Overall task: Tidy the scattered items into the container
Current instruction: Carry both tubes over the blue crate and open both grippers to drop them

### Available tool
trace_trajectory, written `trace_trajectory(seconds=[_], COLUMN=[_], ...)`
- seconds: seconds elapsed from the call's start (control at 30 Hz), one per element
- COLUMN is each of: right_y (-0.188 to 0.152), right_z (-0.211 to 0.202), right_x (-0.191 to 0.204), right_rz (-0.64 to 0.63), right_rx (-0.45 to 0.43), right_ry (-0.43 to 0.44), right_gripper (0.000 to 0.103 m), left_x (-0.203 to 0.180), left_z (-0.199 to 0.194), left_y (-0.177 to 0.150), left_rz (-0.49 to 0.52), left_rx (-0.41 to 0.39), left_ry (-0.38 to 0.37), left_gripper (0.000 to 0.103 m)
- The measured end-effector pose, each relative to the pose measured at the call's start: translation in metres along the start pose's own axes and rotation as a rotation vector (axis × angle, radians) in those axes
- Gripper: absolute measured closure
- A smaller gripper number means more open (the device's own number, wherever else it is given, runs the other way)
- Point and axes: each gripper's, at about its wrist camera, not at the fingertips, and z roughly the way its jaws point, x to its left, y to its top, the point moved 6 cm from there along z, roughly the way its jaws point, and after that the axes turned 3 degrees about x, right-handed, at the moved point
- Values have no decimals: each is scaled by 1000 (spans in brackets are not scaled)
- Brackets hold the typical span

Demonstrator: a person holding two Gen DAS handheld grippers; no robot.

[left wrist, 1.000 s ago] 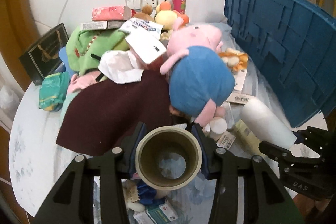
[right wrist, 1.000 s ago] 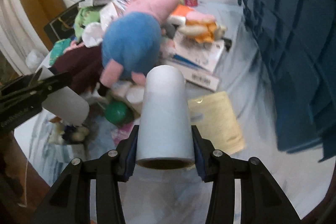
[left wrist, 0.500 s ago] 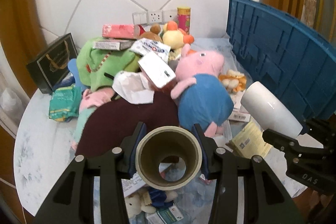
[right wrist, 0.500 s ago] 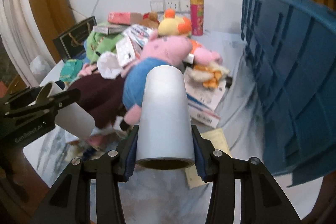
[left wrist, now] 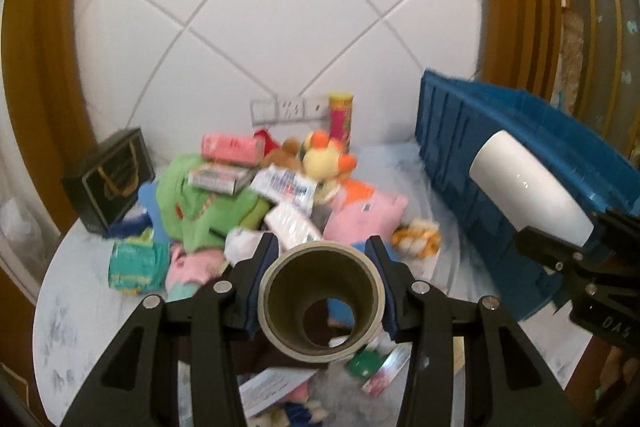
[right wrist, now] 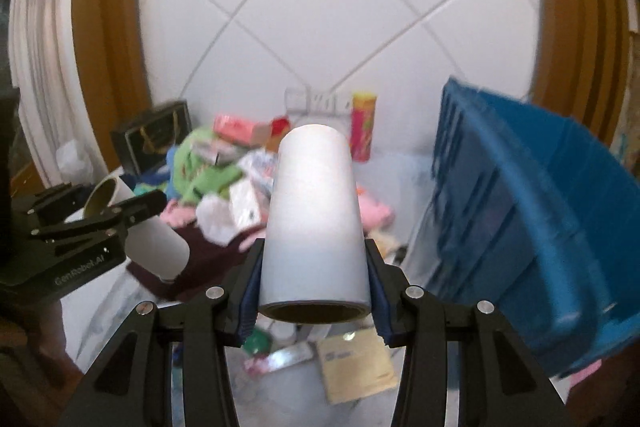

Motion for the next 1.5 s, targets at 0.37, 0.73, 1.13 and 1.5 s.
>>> trace_trajectory(seconds=[0.37,0.73,1.13,1.5], right_y=[42,15,-23,-31], right_z=[-87,-112,-100,-87], right_x=[-133,-304,-373,-383], right_rz=[38,69,127,132], right_rx=[-177,-92,-12,1], right_ry=[-145,-265,-222,-226], right_gripper=[58,58,59,9], left_x=[-130,-320,-372,-382], left_z=[-27,-4,46,45], left_y=[92,111,67,65], left_rz=[35,99,126,150], left_rx=[-186,-118,76,48], left_ry=[-86,-210,-140,-106], left_gripper=[59,59,59,12])
